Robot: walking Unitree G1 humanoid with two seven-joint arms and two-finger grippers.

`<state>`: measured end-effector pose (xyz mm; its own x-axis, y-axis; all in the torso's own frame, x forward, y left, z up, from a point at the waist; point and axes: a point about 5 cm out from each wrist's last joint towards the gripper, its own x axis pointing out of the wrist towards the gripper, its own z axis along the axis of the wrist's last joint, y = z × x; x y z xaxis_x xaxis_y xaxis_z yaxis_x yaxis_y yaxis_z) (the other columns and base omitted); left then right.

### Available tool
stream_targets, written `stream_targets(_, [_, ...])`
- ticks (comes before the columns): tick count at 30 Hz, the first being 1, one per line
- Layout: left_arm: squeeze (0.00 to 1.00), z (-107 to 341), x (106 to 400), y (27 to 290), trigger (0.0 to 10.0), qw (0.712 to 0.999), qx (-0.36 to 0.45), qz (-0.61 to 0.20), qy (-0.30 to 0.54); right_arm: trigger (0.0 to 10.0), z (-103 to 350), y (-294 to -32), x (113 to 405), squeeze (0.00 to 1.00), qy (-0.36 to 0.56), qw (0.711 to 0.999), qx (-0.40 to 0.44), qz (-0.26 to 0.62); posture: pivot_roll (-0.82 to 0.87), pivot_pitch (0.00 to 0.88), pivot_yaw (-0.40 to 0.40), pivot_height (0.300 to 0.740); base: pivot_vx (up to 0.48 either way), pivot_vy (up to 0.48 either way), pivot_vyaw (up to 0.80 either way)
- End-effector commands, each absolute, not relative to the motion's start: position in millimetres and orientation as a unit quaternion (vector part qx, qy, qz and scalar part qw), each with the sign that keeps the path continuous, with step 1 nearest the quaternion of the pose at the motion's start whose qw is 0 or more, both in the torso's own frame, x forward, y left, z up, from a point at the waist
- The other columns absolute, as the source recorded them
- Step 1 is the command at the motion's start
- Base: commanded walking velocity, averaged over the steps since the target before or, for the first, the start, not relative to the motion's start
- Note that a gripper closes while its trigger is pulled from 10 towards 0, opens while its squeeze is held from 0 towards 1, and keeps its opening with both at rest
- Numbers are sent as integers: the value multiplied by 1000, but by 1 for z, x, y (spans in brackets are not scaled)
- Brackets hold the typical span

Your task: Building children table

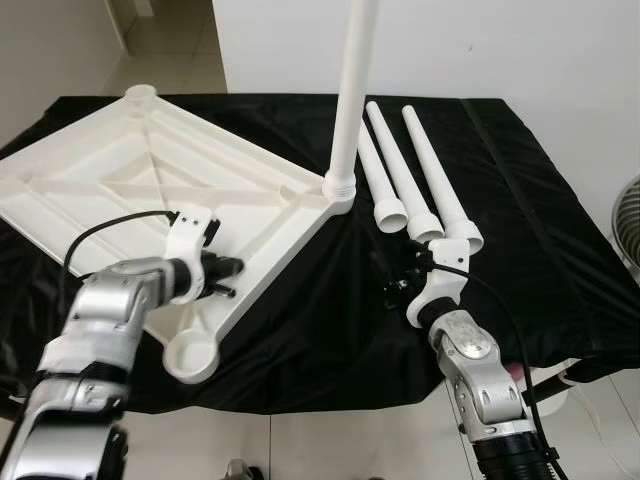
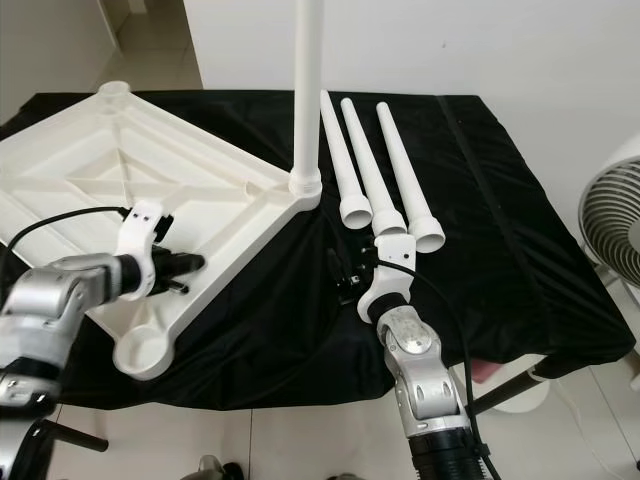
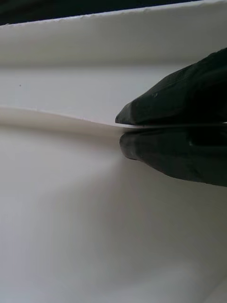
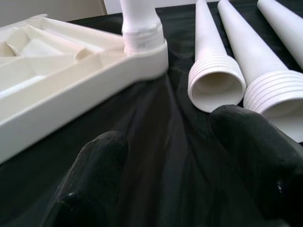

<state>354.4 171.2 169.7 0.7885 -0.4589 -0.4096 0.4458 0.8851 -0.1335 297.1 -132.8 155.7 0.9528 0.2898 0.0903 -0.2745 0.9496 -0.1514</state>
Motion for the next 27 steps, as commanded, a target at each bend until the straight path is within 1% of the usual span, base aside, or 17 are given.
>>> stream_targets(1, [0,177,360,185,0,960,-53,-186,204,10000,153,-134,297,0,-53,986,-71,140,10,120,17,740,0,0,0])
stream_targets(2, [0,177,360,185,0,960,-53,-186,204,10000,153,-134,297,0,-53,986,-71,140,10,120,17,740,0,0,0])
stream_targets(4, [0,188,370,172,0,960,-95,-177,195,10000,153,-134,297,0,-53,986,-72,140,4,118,17,740,0,0,0])
stream_targets(7, [0,194,375,164,0,961,-106,-172,189,10000,153,-134,297,0,-54,986,-72,139,0,116,20,740,0,0,0])
stream_targets(9, [0,204,384,148,0,960,-145,-160,178,10000,152,-135,296,0,-53,986,-73,138,-3,115,22,740,0,0,0])
stream_targets(10, [0,207,386,141,0,959,-152,-162,178,10000,152,-135,296,0,-53,986,-73,138,-3,115,22,740,0,0,0])
stream_targets(11, [0,207,386,141,0,959,-152,-162,178,10000,152,-135,296,0,-53,986,-73,138,-3,115,22,740,0,0,0])
stream_targets(12, [0,209,387,134,0,957,-150,-173,176,10000,152,-135,296,0,-53,986,-73,137,-5,115,24,740,0,0,0])
stream_targets(13, [0,213,385,122,1059,958,-116,-203,167,10000,152,-134,296,0,-54,986,-73,137,-6,115,23,740,0,0,0])
stream_targets(14, [0,215,383,113,1059,957,-91,-226,160,10000,152,-134,296,0,-54,986,-74,137,-6,115,23,740,0,0,0])
stream_targets(15, [0,216,379,101,10000,952,-71,-254,153,10000,152,-134,296,0,-54,986,-74,137,-6,116,27,740,0,0,0])
stream_targets(16, [0,218,375,93,10000,948,-53,-277,148,10000,152,-134,296,0,-54,986,-76,137,-6,116,27,740,0,0,0])
stream_targets(17, [0,218,375,93,10000,948,-53,-277,148,10000,152,-134,296,0,-54,986,-76,137,-6,116,27,740,0,0,0])
stream_targets(19, [0,220,371,86,10000,941,-35,-306,138,10000,152,-134,296,0,-54,986,-76,137,-7,120,27,740,0,0,0])
stream_targets(24, [0,221,370,85,10000,940,-32,-313,134,10000,152,-134,297,0,-55,986,-76,137,-7,120,27,740,0,0,0])
stream_targets(25, [1000,224,365,82,10000,933,-19,-340,121,10000,152,-134,297,0,-54,986,-77,136,-3,120,26,740,0,0,0])
stream_targets(27, [1000,227,364,82,10000,931,-18,-346,115,10000,152,-134,297,0,-54,986,-77,136,-2,122,26,740,0,0,0])
